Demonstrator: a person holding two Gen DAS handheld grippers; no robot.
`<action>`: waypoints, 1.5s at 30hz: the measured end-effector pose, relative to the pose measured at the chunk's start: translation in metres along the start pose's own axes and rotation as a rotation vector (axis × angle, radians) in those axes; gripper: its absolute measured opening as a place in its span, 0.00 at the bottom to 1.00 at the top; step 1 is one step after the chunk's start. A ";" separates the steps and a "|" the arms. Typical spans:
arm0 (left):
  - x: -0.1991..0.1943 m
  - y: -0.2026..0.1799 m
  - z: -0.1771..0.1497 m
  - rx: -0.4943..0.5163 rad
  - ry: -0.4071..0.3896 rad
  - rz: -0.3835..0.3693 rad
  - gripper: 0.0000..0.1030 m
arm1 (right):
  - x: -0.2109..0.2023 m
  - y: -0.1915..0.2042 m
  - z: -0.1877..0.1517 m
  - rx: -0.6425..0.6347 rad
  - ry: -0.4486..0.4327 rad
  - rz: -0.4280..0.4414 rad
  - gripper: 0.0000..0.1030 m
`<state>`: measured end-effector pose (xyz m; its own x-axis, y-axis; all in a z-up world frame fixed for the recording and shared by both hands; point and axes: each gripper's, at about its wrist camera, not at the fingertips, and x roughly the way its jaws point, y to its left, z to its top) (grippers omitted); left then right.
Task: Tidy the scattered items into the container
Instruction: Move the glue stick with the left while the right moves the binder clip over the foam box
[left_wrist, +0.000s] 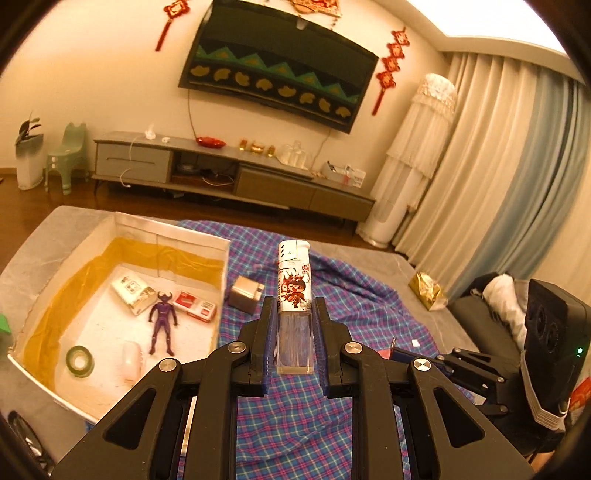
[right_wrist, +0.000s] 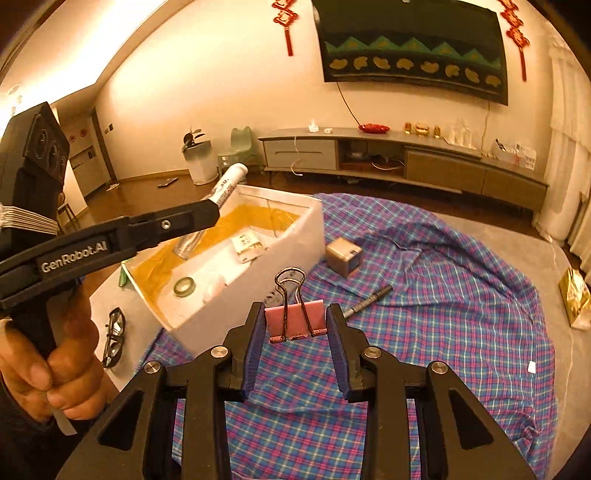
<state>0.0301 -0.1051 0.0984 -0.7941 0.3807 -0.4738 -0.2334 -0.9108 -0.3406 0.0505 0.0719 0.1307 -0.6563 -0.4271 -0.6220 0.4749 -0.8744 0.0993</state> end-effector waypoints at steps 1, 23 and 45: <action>-0.002 0.002 0.000 -0.004 -0.005 0.000 0.19 | 0.000 0.004 0.001 -0.006 -0.002 0.001 0.34; -0.009 0.071 0.003 -0.139 -0.061 -0.002 0.19 | 0.021 0.058 0.028 -0.097 -0.019 0.047 0.34; -0.007 0.132 0.006 -0.268 -0.049 0.057 0.19 | 0.070 0.097 0.059 -0.169 -0.006 0.130 0.34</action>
<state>0.0012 -0.2289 0.0615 -0.8293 0.3157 -0.4610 -0.0358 -0.8535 -0.5199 0.0161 -0.0568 0.1429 -0.5859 -0.5358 -0.6080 0.6475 -0.7607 0.0465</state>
